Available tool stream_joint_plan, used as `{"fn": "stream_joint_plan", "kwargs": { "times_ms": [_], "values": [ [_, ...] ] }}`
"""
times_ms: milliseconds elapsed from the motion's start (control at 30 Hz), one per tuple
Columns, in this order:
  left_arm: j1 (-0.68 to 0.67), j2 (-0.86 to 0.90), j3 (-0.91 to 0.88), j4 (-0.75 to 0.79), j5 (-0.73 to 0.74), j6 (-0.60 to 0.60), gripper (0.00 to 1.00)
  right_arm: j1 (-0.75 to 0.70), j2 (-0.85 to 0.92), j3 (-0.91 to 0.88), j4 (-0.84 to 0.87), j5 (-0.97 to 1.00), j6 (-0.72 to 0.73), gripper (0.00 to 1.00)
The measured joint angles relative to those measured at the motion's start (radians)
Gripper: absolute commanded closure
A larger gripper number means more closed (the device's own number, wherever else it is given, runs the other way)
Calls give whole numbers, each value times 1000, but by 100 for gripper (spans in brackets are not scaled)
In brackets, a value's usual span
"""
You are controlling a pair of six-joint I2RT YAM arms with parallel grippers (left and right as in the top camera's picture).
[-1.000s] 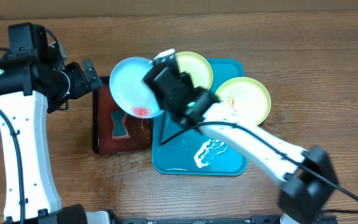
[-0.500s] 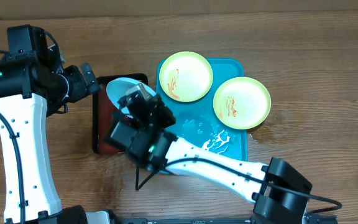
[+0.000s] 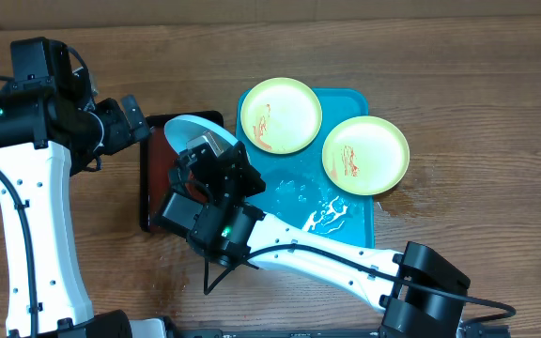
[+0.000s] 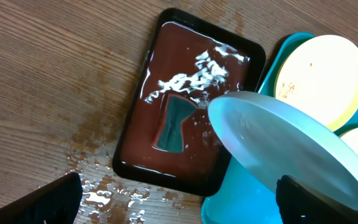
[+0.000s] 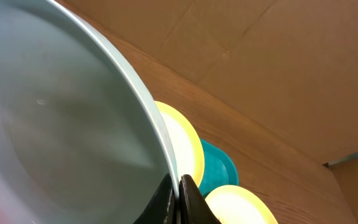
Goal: Clean dirty plates on tray and stack at the side
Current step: 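Lift the white plate with the right gripper and tilt it over black tray, then carry the white plate right and set it on the table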
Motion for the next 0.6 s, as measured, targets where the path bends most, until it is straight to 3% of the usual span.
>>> {"fn": "stream_joint_plan", "kwargs": {
  "times_ms": [300,467,600],
  "values": [
    [0,0,0,0,0,0,0,-23,0,0,-9,-78,63,95],
    [0,0,0,0,-3,0,0,-178,-6,4,-92,-404,214,96],
    [0,0,0,0,-7,0,0,-436,-40,40,-205,-748,285,96]
  ]
}}
